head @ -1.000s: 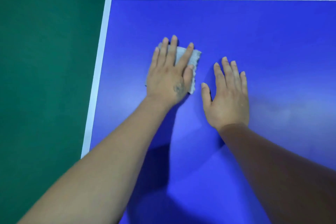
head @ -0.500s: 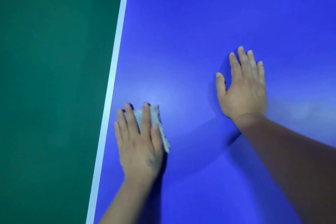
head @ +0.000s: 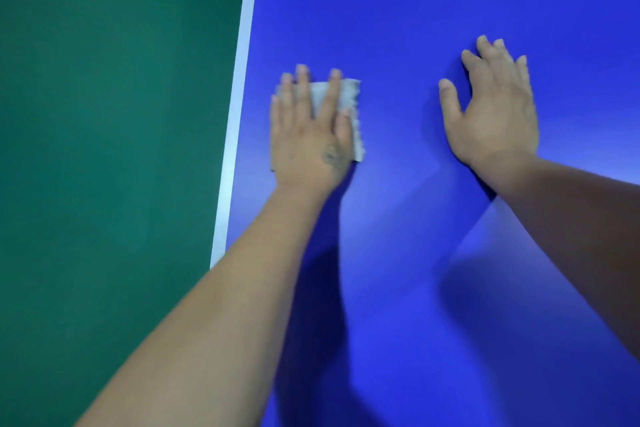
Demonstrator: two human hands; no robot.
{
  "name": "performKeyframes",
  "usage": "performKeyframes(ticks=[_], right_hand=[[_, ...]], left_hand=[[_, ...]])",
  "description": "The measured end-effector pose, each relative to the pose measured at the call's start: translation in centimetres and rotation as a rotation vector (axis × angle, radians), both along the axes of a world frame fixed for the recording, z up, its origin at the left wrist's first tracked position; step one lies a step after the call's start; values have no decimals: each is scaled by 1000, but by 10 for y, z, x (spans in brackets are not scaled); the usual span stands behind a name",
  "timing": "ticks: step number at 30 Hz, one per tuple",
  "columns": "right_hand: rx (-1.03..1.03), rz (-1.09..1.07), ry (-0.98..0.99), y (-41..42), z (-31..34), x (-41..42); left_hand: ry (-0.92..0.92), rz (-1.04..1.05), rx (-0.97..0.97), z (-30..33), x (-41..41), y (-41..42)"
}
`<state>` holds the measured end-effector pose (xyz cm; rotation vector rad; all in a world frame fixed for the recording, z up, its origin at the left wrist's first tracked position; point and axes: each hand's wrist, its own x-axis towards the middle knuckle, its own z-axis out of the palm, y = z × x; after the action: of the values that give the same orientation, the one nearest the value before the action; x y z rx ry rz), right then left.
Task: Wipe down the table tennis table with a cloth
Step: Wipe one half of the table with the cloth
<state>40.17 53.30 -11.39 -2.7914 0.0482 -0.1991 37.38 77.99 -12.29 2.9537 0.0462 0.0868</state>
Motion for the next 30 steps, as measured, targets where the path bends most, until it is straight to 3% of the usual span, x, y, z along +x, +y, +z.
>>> performKeyframes(ticks=[3,8,12,14,18,21,27,30], right_hand=[[97,13,-43,1,2,-7],[333,15,-118,-3,7,-26],[287,62,-157,-5,15,-106],[220,96,-87,-10,16,-165],[46,32,80,-21,11,-267],[-54,51,102,-27,3,-302],[-82,45,110,-27,1,-304],[-90,45,108,-27,1,-305]], left_hand=[[64,189,-33,1,-31,47],[43,237,42,7,-157,62],[151,105,48,18,-247,26],[174,-22,1,22,-269,-4],[118,-323,-83,23,-249,-66],[57,-423,-89,21,-200,-95],[-31,-179,-93,0,-95,-52],[43,-18,-66,2,-98,-6]])
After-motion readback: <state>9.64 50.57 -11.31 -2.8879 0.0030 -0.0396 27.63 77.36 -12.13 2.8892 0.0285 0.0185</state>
